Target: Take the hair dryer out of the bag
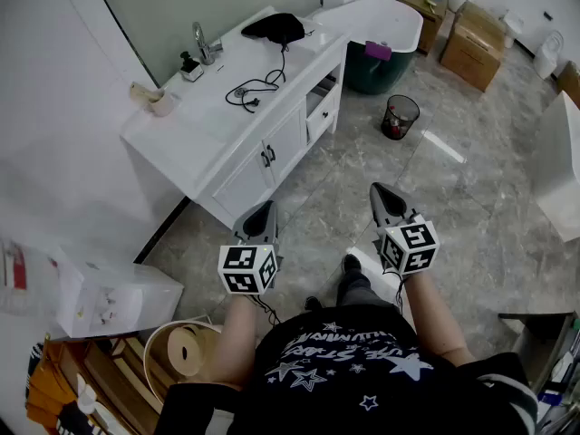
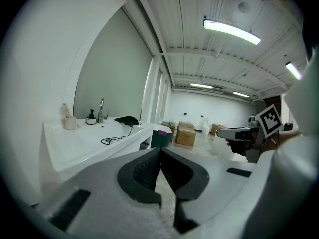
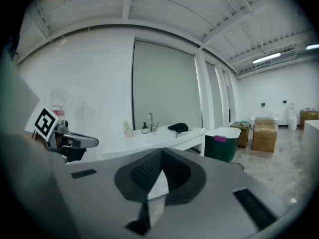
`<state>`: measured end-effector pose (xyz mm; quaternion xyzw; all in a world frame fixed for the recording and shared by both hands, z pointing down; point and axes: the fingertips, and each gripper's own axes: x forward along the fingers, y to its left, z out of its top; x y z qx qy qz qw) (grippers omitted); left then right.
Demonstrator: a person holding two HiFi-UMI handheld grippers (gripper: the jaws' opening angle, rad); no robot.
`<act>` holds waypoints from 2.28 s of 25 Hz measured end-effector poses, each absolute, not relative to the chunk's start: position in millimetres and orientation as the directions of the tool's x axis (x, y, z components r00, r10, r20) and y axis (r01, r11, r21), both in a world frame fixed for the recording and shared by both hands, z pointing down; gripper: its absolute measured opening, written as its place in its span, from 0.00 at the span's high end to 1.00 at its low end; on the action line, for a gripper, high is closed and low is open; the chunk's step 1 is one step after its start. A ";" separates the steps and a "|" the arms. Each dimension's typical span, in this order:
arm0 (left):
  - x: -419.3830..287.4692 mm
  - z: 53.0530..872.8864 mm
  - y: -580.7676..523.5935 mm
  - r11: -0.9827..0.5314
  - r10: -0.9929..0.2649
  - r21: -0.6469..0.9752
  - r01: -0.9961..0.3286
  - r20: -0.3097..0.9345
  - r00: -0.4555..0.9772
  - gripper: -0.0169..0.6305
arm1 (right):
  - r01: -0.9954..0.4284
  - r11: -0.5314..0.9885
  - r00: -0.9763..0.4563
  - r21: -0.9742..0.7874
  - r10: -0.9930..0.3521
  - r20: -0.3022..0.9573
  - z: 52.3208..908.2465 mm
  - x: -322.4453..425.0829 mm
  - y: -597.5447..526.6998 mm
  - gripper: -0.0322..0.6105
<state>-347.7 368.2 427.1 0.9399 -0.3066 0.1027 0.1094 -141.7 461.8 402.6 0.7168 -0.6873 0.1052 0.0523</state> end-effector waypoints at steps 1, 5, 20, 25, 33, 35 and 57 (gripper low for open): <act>-347.4 428.6 368.7 -0.788 -0.552 0.146 -0.598 0.262 0.792 0.95 | -0.996 -0.055 0.038 -0.067 -0.974 0.225 403.5 -140.0 462.1 0.94; -347.6 435.0 369.1 -0.787 -0.547 0.154 -0.598 0.275 0.791 0.95 | -0.996 -0.069 0.053 -0.062 -0.970 0.236 406.5 -134.7 462.7 0.94; -363.7 451.1 373.8 -0.788 -0.531 0.164 -0.594 0.308 0.790 0.95 | -0.993 0.000 -0.027 -0.121 -0.975 0.222 420.2 -167.7 449.6 0.94; -358.4 449.5 361.4 -0.784 -0.537 0.161 -0.600 0.311 0.784 0.95 | -0.993 0.005 -0.035 -0.122 -0.969 0.246 425.7 -166.0 436.1 0.94; -328.0 457.1 324.1 -0.762 -0.560 0.150 -0.631 0.337 0.757 0.95 | -0.989 0.021 -0.056 -0.148 -0.969 0.239 438.2 -124.4 387.3 0.94; -312.8 457.4 308.2 -0.757 -0.567 0.143 -0.638 0.342 0.749 0.95 | -0.987 0.025 -0.063 -0.156 -0.968 0.242 440.1 -107.5 368.8 0.94; -132.7 438.4 163.0 -0.638 -0.698 0.109 -0.762 0.335 0.633 0.95 | -0.969 0.140 -0.188 -0.203 -0.952 0.240 436.0 90.2 189.0 0.94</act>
